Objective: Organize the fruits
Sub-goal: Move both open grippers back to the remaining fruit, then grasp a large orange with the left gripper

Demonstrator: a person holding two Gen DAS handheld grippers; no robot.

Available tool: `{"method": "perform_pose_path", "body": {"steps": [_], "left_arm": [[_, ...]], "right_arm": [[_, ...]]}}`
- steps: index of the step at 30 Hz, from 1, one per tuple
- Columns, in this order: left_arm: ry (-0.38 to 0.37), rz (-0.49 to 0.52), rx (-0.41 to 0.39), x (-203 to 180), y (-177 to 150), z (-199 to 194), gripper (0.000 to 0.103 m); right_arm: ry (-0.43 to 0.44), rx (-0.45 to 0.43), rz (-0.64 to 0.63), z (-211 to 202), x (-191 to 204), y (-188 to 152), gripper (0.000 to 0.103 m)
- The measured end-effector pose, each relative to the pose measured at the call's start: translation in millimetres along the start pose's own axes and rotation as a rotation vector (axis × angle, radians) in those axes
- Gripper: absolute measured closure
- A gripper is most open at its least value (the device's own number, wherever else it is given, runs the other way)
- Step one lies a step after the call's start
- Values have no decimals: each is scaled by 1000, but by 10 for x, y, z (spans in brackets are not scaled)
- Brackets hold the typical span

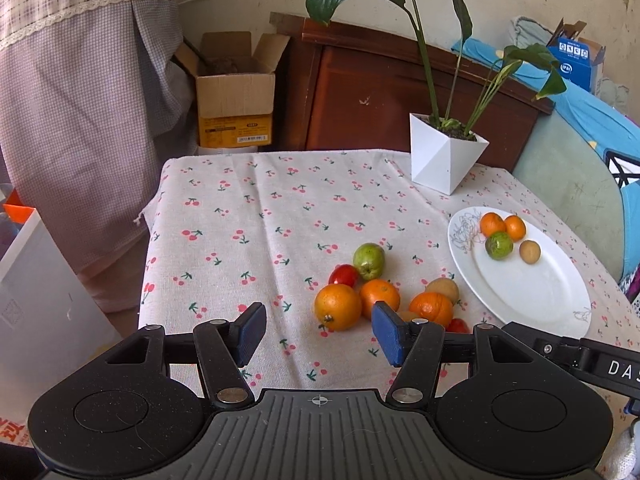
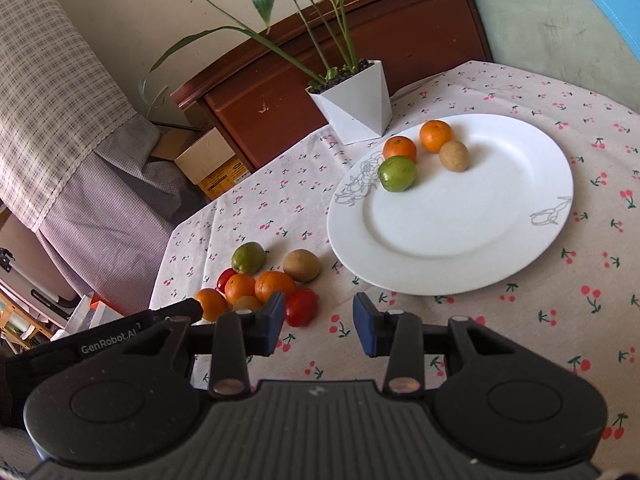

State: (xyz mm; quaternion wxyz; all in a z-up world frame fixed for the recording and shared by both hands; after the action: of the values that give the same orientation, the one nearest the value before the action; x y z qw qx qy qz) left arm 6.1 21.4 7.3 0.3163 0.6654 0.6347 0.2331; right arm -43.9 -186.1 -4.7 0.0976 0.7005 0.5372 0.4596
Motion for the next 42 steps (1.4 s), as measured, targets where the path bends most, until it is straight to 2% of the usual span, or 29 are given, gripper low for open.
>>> {"method": "perform_pose_path", "body": {"steps": [14,29,32,37,42], "left_arm": [[-16,-14,-9,27,-41,186,48],[-61,-11,-32,-50,-40,296,48],[-62,-6,-37,-70,-41,307,49],[-78,0,-42,-100,-42,325,59],[-56,12,-48,-99,-49,328,71]], "right_arm": [[-9,40,-81,238,128,-128,64],[-52,4,-162,325,219,-152,64],[-63,-3,-173,337,226,-156,67],[-69,-11,-162,338,201,-149,75],[-76,-9,-165,338,197,-145,80]]}}
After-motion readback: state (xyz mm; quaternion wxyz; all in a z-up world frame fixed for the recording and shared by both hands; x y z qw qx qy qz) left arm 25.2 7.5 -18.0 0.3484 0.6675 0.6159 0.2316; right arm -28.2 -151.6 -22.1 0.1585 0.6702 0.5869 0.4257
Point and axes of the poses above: each gripper's, at about its wrist camera, not at the fingertips, and z roughly the way its jaws point, x to its left, y to its top, the point moved 3 cm from there along z, roughly the way its jaws point, and after that the axes turned 5 degrees about y, right-handed, at the moved point
